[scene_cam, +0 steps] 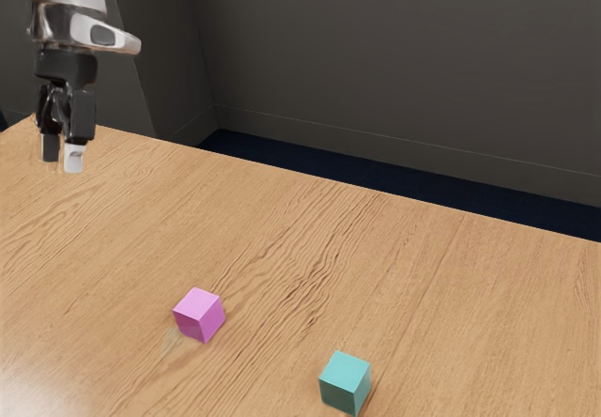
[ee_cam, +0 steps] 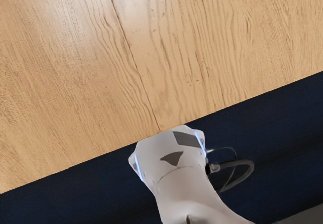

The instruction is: Pick up the blue block with one arm, and put the blue block on the pink block with one arm

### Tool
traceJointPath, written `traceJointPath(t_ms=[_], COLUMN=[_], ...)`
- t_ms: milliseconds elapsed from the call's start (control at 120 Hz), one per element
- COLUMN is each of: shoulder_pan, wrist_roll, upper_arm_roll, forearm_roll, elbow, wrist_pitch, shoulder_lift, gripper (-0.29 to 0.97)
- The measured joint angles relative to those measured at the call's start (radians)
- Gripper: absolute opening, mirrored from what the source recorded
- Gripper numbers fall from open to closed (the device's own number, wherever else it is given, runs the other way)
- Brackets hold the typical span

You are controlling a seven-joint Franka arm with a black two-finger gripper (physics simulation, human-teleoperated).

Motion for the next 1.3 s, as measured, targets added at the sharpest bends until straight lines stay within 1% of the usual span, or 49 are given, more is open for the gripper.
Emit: traceJointPath(t_ms=[83, 175, 217, 283, 308, 367, 450, 525, 608, 683, 742, 800, 983, 1133, 1300], shoulder_pan=[-0.001, 0.0, -0.002, -0.008, -0.008, -0.03, -0.047, -0.055, -0.082, -0.112, -0.108, -0.093, -0.042, -0.044, -0.054], wrist_roll=[0.095, 0.186, 0.223, 0.279, 0.298, 0.337, 0.365, 0.38, 0.394, 0.399, 0.397, 0.389, 0.346, 0.294, 0.195], upper_arm_roll=[0.001, -0.002, -0.006, -0.027, -0.051, -0.143, -0.215, -0.279, -0.316, -0.327, -0.35, -0.369, -0.401, -0.424, -0.435], forearm_roll=[0.0, 0.001, 0.003, 0.004, 0.005, 0.011, 0.014, 0.014, 0.015, 0.017, 0.021, 0.023, 0.015, -0.017, -0.054], elbow=[-0.009, -0.006, 0.024, 0.118, 0.144, 0.193, 0.205, 0.204, 0.199, 0.163, 0.133, 0.116, -0.046, -0.169, -0.292], wrist_pitch=[0.123, 0.212, 0.237, 0.256, 0.261, 0.271, 0.282, 0.299, 0.337, 0.381, 0.419, 0.451, 0.607, 0.749, 0.896], shoulder_lift=[-0.001, -0.004, -0.01, -0.033, -0.036, -0.037, -0.02, 0.052, 0.142, 0.174, 0.189, 0.208, 0.211, 0.208, 0.209], gripper=[0.68, 0.68, 0.68, 0.68, 0.68, 0.68, 0.68, 0.68, 0.68, 0.68, 0.68, 0.68, 0.68, 0.68, 0.68])
